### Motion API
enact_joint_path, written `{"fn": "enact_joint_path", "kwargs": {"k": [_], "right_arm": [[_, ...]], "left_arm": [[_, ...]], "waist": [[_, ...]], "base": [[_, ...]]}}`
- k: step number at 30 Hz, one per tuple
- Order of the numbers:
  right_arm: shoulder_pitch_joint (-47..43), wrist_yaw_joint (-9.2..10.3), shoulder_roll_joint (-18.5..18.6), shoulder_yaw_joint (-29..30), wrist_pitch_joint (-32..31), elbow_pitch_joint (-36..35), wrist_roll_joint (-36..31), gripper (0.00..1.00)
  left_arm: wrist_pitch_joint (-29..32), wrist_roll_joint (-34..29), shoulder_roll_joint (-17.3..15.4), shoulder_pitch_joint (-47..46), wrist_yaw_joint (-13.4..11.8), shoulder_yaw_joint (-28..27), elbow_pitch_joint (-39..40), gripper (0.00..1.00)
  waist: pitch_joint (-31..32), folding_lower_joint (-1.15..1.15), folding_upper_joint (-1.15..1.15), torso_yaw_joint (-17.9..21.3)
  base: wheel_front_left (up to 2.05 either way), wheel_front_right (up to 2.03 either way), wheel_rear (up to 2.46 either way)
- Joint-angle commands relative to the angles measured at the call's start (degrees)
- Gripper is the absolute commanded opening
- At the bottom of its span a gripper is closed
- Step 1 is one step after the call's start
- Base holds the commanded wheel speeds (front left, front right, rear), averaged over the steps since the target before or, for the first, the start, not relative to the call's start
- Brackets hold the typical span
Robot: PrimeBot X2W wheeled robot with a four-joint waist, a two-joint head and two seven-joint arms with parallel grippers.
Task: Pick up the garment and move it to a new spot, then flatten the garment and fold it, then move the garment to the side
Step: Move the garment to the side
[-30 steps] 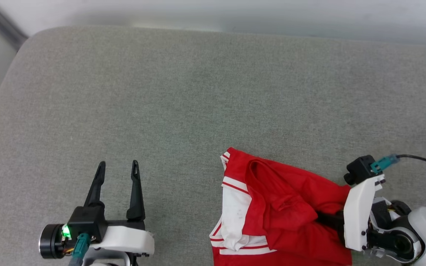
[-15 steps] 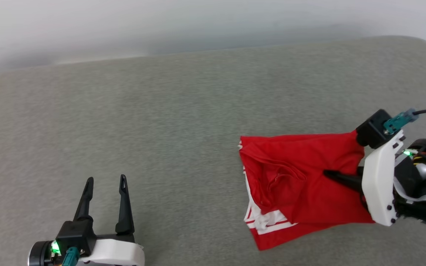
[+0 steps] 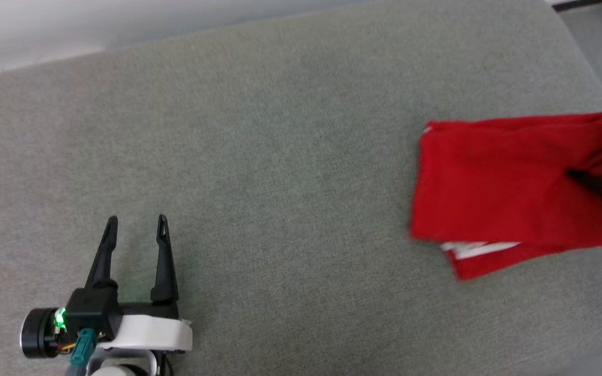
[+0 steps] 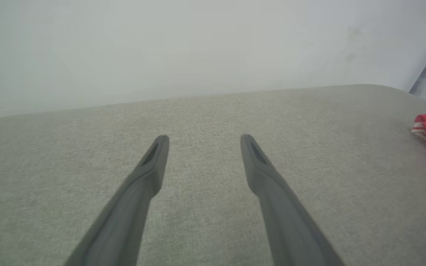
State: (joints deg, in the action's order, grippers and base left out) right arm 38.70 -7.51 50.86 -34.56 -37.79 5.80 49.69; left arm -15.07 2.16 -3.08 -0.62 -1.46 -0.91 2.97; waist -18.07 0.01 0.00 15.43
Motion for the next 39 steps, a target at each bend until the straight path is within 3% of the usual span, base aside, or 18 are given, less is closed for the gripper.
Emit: {"fn": "enact_joint_path", "kwargs": {"k": [1, 10, 19, 20, 21, 22, 23, 32, 39], "right_arm": [[1.36, 0.04, 0.46, 0.7, 0.67, 1.37, -0.57, 0.0], [6.62, 0.04, 2.39, 5.68, 4.41, 15.37, -9.29, 0.0], [8.99, 0.04, -3.32, 12.02, 6.92, 25.66, -15.96, 0.0], [8.84, 0.04, -4.49, 12.81, 6.85, 26.47, -16.07, 0.19], [8.72, 0.04, -5.36, 13.38, 7.32, 26.92, -16.62, 0.84], [8.77, 0.05, -5.75, 14.09, 8.03, 27.36, -17.6, 1.0], [8.28, 0.05, -5.79, 14.78, 10.01, 27.85, -21.65, 1.0], [4.45, 0.04, -9.74, 23.17, 23.24, 22.38, -30.75, 1.0], [-1.31, 0.04, -18.18, 31.99, 38.4, 13.08, -38.92, 1.0]], "left_arm": [[-0.13, -0.38, -0.39, -1.14, 0.35, -0.22, 0.19, 1.0], [-0.13, -1.19, -1.2, -5.06, 1.65, -0.72, 2.58, 1.0], [-0.12, -1.43, -1.43, -6.56, 2.11, -1.47, 3.66, 1.0], [-0.12, -1.36, -1.38, -6.52, 2.05, -1.55, 3.58, 1.0], [-0.12, -1.29, -1.3, -6.38, 1.98, -1.55, 3.53, 1.0], [-0.12, -1.18, -1.21, -6.07, 1.86, -1.64, 3.4, 1.0], [-0.13, -0.79, -0.92, -5.3, 1.58, -1.52, 2.93, 1.0], [-0.13, 0.67, -0.04, -0.58, 0.02, -0.17, 1.35, 1.0], [-0.12, 1.51, 0.17, 2.25, -1.14, 0.71, 0.87, 1.0]], "waist": [[-2.76, -0.01, 0.0, -0.08], [-10.95, -0.01, 0.0, -2.29], [-13.7, -0.01, 0.0, -3.26], [-13.3, -0.01, 0.0, -3.38], [-12.77, -0.01, 0.0, -3.44], [-12.14, -0.01, 0.0, -3.47], [-9.51, -0.01, 0.0, -3.91], [1.11, -0.01, 0.0, -6.3], [5.94, -0.01, 0.0, -8.99]], "base": [[0.0, 0.0, 0.0], [0.0, 0.0, 0.0], [0.0, 0.0, 0.0], [0.0, 0.0, 0.0], [0.0, 0.0, 0.0], [0.0, 0.0, 0.0], [0.0, 0.0, 0.0], [0.0, 0.0, 0.0], [0.0, 0.0, 0.0]]}}
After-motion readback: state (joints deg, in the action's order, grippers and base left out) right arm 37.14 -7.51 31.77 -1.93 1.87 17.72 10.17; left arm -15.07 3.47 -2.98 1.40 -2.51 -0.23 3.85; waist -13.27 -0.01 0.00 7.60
